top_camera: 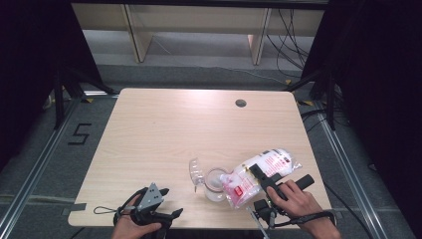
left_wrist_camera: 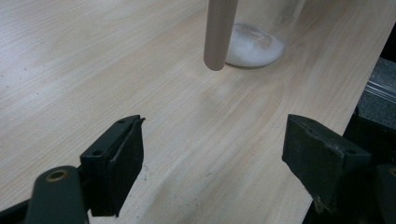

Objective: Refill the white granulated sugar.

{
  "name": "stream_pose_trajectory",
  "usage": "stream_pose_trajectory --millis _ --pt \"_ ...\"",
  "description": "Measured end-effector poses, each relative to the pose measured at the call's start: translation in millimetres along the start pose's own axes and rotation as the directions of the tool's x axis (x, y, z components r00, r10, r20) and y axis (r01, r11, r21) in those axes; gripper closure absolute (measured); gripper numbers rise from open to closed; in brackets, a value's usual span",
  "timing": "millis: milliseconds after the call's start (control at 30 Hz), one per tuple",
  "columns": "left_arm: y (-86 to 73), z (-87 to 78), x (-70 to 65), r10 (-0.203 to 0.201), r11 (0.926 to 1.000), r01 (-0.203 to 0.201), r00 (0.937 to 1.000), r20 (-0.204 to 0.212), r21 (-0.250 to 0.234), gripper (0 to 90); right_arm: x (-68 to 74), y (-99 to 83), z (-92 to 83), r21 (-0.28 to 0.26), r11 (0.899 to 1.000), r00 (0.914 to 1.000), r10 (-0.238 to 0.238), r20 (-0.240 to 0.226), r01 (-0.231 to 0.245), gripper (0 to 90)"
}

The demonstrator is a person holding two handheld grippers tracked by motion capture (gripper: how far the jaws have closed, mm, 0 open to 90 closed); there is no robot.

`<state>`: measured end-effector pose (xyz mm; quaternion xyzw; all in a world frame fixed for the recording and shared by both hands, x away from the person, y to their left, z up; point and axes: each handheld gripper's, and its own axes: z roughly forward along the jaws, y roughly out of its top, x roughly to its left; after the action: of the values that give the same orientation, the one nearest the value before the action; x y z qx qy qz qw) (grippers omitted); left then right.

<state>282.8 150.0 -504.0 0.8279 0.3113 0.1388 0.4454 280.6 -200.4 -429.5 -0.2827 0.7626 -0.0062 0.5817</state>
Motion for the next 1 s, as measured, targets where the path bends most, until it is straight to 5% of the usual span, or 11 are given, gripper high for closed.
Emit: stream_pose_trajectory --millis 333,400,433,533,567,600,833,867,933,1000 --pt "0.2 -0.3 0.2 0.001 1.0000 -0.001 1.0000 0.000 0.002 20.2 1.7 1.6 0.6 -0.003 1.000 1.0000 0.005 0.008 -0.005 58.3" --pt "0.5 -0.8 -0.4 0.004 1.0000 -0.004 1.0000 0.002 0.001 20.2 -2.4 0.9 1.5 -0.012 0.998 0.9982 -0.058 0.014 0.058 58.4" --pt "0.6 -0.8 -0.4 0.002 1.0000 -0.002 1.0000 0.002 0.001 20.2 1.5 2.2 -0.5 0.015 1.000 1.0000 0.002 0.000 -0.002 58.4" --pt "0.8 -1.2 0.1 0.000 1.0000 0.000 1.0000 0.002 -0.003 20.2 3.1 2.7 0.1 0.016 1.000 0.9999 0.007 0.012 -0.007 58.5" --pt "0.7 -1.0 0.0 -0.003 1.0000 0.003 1.0000 0.005 -0.007 20.2 2.8 3.0 0.0 0.022 1.000 0.9999 -0.004 0.012 0.004 58.5" --pt "0.7 -1.1 0.1 -0.002 1.0000 0.002 1.0000 0.003 -0.002 20.2 -0.9 2.1 0.4 0.021 0.998 0.9977 -0.067 0.012 0.066 58.5" --pt "0.7 -0.8 -0.2 0.008 1.0000 -0.008 1.0000 0.002 0.002 20.2 -0.5 4.9 -0.8 0.040 0.997 0.9981 -0.061 0.010 0.061 58.7" --pt "0.5 -1.0 -0.6 0.002 1.0000 -0.002 1.0000 0.001 0.001 20.2 -3.6 4.3 -1.5 0.047 0.992 0.9929 -0.118 0.007 0.118 58.7" --pt "0.3 -1.5 -0.3 -0.001 1.0000 0.001 1.0000 -0.003 0.000 20.2 -1.7 4.8 -0.2 0.039 0.995 0.9952 -0.097 0.010 0.097 58.8" --pt "0.7 -1.5 -0.1 0.001 1.0000 -0.001 1.0000 -0.005 -0.003 20.2 -3.1 4.7 -0.5 0.043 0.991 0.9919 -0.127 0.001 0.127 58.8"
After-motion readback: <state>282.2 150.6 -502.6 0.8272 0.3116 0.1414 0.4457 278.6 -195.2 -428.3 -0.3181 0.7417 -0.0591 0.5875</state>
